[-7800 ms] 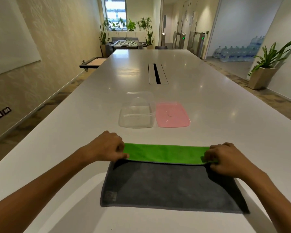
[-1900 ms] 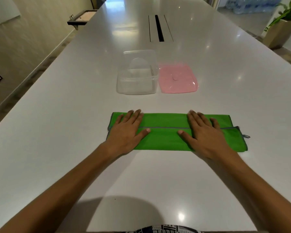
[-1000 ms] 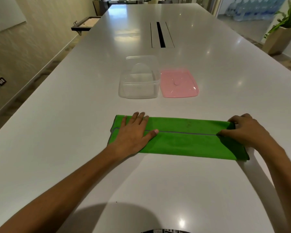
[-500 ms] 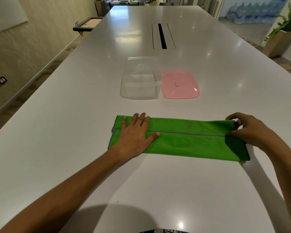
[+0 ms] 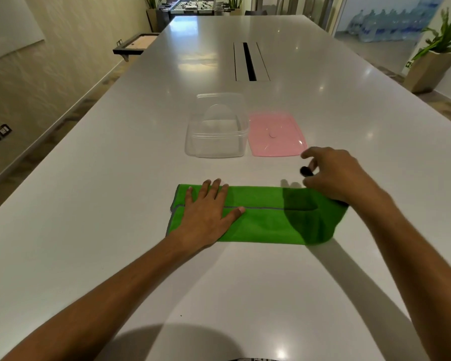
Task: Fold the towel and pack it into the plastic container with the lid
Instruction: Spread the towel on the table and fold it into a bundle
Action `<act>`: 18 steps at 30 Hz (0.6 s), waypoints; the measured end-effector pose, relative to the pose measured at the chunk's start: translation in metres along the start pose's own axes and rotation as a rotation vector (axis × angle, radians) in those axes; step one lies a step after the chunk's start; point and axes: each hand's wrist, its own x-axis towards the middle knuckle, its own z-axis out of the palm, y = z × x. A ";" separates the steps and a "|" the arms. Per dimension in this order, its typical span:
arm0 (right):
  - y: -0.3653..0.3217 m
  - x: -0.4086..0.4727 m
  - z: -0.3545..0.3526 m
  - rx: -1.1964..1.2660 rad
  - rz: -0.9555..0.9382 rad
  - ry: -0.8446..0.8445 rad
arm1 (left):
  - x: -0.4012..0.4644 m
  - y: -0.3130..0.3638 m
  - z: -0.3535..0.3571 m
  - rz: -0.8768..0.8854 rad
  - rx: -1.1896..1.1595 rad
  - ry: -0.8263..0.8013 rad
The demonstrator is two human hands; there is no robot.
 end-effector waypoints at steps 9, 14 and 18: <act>-0.056 0.000 0.062 0.046 -0.063 0.047 | -0.002 -0.019 -0.009 -0.014 -0.102 0.009; -0.060 -0.014 0.088 0.143 -0.103 0.059 | -0.007 -0.032 -0.014 -0.009 -0.139 0.044; -0.053 -0.022 0.085 0.210 -0.149 0.235 | -0.009 -0.046 -0.014 -0.076 -0.152 0.066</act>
